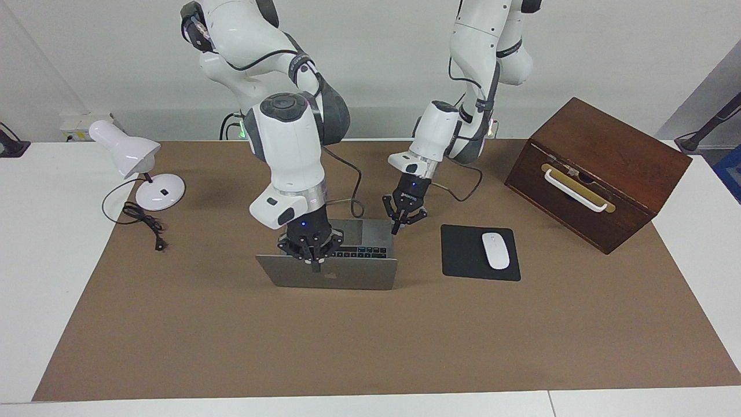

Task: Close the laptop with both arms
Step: 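Hold the laptop base with the left gripper at its near corner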

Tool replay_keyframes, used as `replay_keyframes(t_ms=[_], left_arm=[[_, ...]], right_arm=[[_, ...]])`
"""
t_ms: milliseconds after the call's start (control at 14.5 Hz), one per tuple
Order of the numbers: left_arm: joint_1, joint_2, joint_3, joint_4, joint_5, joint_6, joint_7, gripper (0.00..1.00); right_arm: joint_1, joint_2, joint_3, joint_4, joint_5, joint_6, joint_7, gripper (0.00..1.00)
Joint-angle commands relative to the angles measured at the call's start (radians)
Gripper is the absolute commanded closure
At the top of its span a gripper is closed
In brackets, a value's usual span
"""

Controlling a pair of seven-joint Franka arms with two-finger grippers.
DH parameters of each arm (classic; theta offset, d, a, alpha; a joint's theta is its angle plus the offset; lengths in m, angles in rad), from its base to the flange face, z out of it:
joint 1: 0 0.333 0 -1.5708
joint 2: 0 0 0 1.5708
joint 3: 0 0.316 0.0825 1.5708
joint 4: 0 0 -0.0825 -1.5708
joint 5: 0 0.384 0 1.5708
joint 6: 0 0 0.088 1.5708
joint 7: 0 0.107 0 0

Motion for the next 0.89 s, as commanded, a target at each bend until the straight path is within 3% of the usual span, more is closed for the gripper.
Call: replay_keyframes(t_ms=[0, 826], left_arm=[[-0.037, 0.051, 0.013, -0.001, -0.019, 0.096, -0.002, 1.00], [-0.088, 0.054, 0.014, -0.081, -0.021, 0.143, -0.034, 1.00]], right_arm=[[-0.013, -0.010, 0.010, -0.017, 0.021, 0.004, -0.011, 1.00], [-0.011, -0.019, 0.010, -0.034, 0.069, -0.039, -0.004, 1.00]])
